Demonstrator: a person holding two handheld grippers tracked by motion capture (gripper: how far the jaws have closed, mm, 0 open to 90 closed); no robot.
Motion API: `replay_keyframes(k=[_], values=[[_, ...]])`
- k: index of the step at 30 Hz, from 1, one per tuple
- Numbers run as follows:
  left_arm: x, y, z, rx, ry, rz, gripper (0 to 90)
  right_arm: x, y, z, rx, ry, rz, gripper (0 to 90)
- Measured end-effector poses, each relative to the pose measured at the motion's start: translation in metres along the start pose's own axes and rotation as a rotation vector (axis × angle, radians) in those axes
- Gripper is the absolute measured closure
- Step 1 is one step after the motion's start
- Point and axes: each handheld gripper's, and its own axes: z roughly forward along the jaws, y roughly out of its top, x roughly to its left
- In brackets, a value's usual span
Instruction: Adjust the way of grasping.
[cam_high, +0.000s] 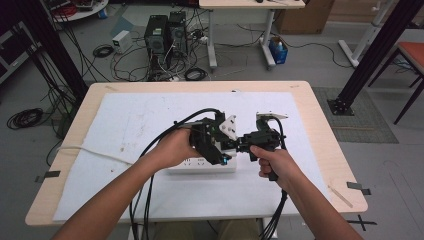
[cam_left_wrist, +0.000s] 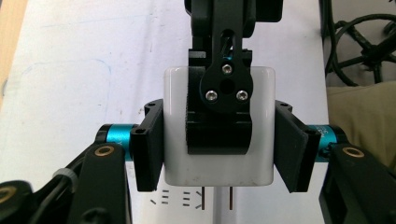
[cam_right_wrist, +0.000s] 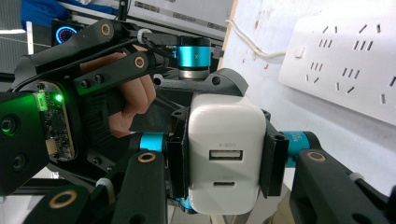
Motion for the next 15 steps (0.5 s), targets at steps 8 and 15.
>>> replay_keyframes(k=[8,15], values=[[0.003,-0.003,-0.004,0.014,0.016,-0.040,29.7,0.001,0.000,-0.006,-0.067,-0.079,-0.077,62.3],[0.011,-0.018,-0.013,0.034,0.032,-0.104,26.2,0.010,0.002,-0.022,-0.084,-0.275,-0.251,62.3]])
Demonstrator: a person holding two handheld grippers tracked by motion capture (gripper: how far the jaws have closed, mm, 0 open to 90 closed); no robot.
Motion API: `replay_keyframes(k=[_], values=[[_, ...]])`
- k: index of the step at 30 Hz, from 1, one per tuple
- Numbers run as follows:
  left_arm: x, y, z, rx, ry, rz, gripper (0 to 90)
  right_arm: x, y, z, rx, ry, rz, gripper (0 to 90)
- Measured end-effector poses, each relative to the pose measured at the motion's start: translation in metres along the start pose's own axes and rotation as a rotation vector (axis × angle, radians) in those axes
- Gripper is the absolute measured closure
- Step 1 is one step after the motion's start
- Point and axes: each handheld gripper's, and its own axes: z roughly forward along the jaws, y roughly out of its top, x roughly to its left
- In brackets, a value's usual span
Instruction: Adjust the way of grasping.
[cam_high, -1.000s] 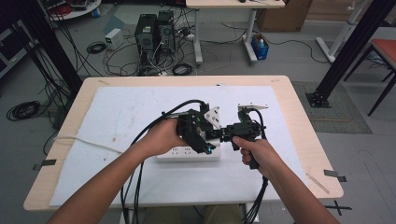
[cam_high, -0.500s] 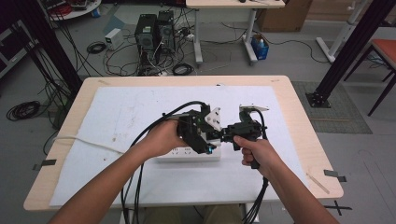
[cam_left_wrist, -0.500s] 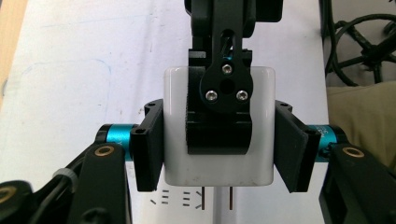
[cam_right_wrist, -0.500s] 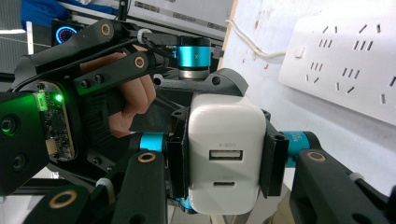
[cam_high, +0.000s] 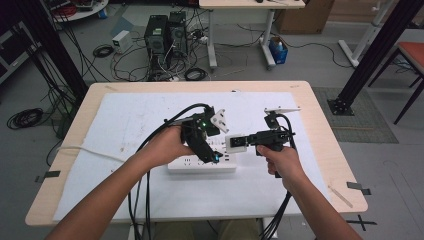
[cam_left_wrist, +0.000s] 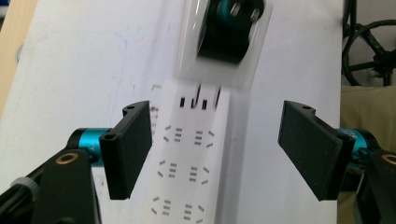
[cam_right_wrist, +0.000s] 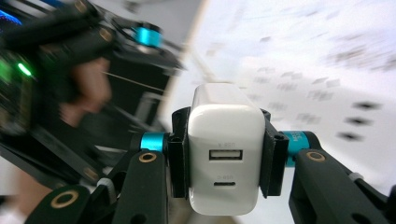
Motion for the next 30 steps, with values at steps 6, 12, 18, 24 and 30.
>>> replay_keyframes(k=[6,12,18,24,30], values=[[0.012,-0.028,-0.006,0.072,-0.034,-0.092,22.3,0.012,0.006,-0.018,0.033,-0.159,-0.169,62.3],[0.020,-0.053,-0.014,0.134,-0.065,-0.146,22.3,0.021,0.010,-0.032,0.103,-0.318,-0.320,62.3],[0.031,-0.085,-0.028,0.191,-0.075,-0.194,22.3,0.028,0.013,-0.047,0.218,-0.485,-0.477,62.3],[0.039,-0.102,-0.041,0.226,-0.069,-0.220,22.3,0.031,0.019,-0.060,0.285,-0.576,-0.560,62.3],[0.044,-0.115,-0.051,0.246,-0.066,-0.221,22.3,0.034,0.024,-0.069,0.314,-0.604,-0.605,62.2]])
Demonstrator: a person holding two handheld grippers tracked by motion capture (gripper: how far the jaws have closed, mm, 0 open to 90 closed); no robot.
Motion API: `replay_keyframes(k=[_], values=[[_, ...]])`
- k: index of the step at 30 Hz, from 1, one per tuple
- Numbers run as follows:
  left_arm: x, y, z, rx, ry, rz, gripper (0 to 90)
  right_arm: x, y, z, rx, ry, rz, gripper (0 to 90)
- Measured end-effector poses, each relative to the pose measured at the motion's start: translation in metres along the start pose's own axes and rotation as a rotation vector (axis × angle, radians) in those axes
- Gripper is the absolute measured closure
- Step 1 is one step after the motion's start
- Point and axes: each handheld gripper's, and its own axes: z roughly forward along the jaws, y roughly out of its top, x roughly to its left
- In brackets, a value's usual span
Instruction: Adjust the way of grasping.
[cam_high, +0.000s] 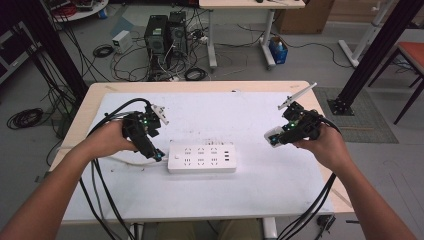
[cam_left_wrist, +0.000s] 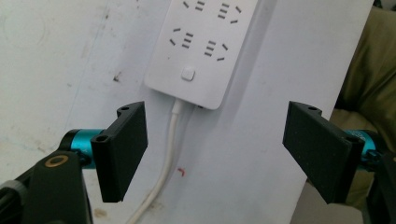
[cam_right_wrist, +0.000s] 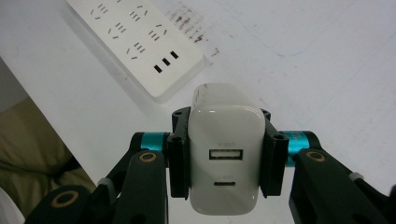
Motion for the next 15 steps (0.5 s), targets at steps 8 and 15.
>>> replay_keyframes(k=[8,15], values=[[0.009,-0.022,-0.004,0.010,0.031,-0.003,22.3,-0.004,0.004,-0.006,0.041,-0.038,-0.073,62.2],[0.013,-0.037,-0.003,0.003,0.034,-0.080,22.2,-0.003,0.001,0.000,0.090,-0.068,-0.117,62.2]])
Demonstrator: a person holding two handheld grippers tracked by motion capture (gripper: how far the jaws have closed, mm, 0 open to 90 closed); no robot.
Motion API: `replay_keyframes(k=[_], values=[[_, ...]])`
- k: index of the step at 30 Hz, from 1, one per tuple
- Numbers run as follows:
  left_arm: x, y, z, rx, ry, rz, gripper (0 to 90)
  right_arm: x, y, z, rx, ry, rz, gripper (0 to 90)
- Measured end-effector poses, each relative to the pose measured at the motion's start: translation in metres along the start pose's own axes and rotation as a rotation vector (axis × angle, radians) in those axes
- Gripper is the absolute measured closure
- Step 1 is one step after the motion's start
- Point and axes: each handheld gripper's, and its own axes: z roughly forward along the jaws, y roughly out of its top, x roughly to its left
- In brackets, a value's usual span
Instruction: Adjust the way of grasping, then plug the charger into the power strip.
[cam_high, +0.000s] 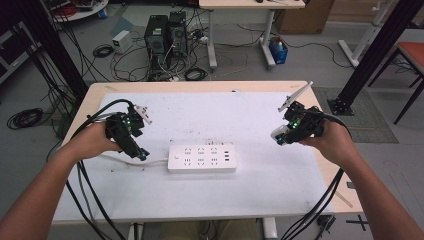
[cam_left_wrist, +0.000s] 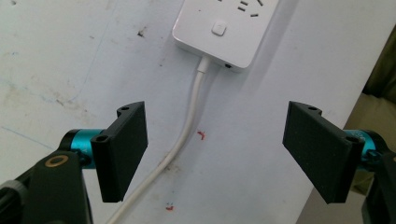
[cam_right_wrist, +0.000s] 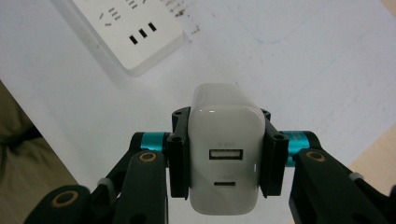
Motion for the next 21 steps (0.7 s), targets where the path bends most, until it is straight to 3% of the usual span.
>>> replay_keyframes(k=[11,14,21], values=[[-0.002,-0.005,-0.004,0.018,0.020,0.004,22.2,0.010,0.006,-0.001,0.017,-0.012,-0.024,62.1],[-0.001,-0.007,-0.004,0.022,0.034,-0.013,22.2,0.015,0.012,-0.001,0.015,-0.012,-0.054,62.1],[-0.001,-0.013,-0.001,0.068,0.027,0.011,22.2,0.022,0.028,0.000,0.011,0.001,-0.108,62.2]])
